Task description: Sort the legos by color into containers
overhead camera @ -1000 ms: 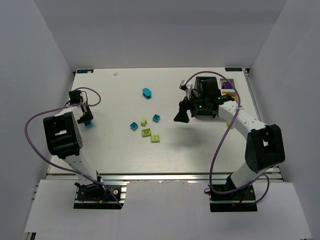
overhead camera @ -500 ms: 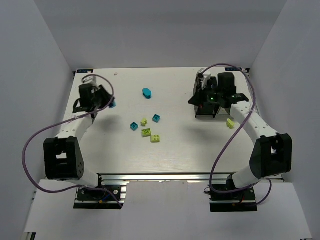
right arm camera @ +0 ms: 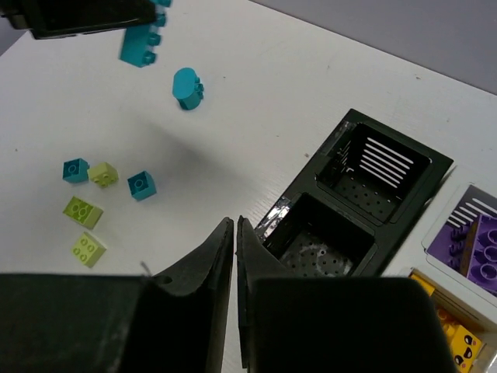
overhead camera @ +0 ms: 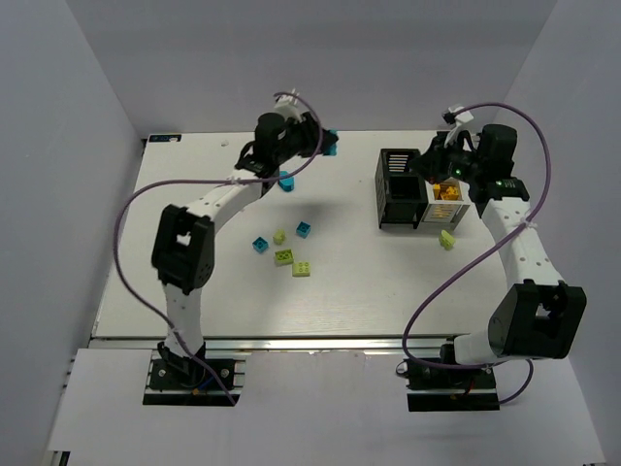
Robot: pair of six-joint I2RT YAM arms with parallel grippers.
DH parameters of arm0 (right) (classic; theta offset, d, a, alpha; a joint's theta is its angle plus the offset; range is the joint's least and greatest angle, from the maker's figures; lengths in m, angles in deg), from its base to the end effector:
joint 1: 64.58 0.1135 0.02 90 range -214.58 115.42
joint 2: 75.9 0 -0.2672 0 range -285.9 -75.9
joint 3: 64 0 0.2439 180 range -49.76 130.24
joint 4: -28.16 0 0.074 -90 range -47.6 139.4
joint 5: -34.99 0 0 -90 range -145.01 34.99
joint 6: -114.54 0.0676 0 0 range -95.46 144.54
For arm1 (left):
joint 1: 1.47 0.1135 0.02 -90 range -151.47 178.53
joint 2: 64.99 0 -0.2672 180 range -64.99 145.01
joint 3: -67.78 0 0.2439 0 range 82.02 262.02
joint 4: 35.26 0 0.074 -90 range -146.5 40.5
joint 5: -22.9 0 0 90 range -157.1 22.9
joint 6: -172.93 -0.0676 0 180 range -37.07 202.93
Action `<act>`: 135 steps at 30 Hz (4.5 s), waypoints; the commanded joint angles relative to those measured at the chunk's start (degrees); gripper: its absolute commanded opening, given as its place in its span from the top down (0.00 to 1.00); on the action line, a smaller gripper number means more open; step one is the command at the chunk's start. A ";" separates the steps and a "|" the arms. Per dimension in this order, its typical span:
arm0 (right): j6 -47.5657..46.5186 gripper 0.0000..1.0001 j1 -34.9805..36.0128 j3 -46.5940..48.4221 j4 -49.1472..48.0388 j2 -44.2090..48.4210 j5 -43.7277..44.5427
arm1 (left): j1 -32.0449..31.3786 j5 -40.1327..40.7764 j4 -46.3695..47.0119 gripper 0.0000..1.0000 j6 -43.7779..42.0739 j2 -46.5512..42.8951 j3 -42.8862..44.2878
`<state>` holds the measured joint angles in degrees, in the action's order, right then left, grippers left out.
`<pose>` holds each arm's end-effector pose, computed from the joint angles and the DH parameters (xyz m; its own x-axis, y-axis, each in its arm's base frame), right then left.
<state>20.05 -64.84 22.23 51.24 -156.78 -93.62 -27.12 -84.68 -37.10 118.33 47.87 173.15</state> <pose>0.3415 0.0406 0.3614 -0.2573 -0.0600 -0.9645 -0.6129 0.7818 0.1149 0.4439 -0.2358 0.3055 -0.5138 -0.3659 -0.7760 0.4707 0.6360 -0.6115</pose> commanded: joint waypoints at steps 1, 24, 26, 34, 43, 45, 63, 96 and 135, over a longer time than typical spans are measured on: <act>1.06 0.87 -2.03 -0.44 -1.90 2.30 -0.85 | -4.13 -2.10 2.97 0.87 1.60 6.48 10.18; 2.03 0.75 -7.83 -3.08 -0.84 3.36 -2.43 | -15.39 -2.28 4.30 0.84 4.16 28.38 36.31; 2.12 0.74 -8.01 -3.08 -0.84 3.28 -2.43 | -15.83 -2.10 3.24 0.82 2.93 28.12 35.96; 1.24 0.70 -8.62 -3.08 0.03 3.36 -2.17 | -17.24 0.97 1.13 0.67 1.08 27.06 33.14; -0.08 0.64 -8.80 -3.08 1.70 3.63 -1.56 | -17.94 2.73 -2.47 0.41 0.20 27.50 34.38; -0.43 0.57 -8.89 -2.91 2.40 3.54 -1.56 | -18.03 2.99 -2.82 0.37 0.11 27.42 34.55; -33.95 0.29 -8.80 -1.06 23.48 6.35 -7.44 | -11.27 12.47 -6.42 0.93 -2.96 2.31 14.37; -9.22 0.11 38.57 29.87 20.43 -41.19 22.18 | 4.56 32.43 -44.22 0.16 20.67 -68.03 -55.53; -21.79 1.00 30.60 14.42 9.00 -16.97 3.83 | 4.56 29.63 -40.19 0.16 25.69 -67.86 -58.88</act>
<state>1.12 -28.62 38.07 65.14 -183.64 -79.91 -22.90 -54.17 -79.87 144.03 -20.39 115.02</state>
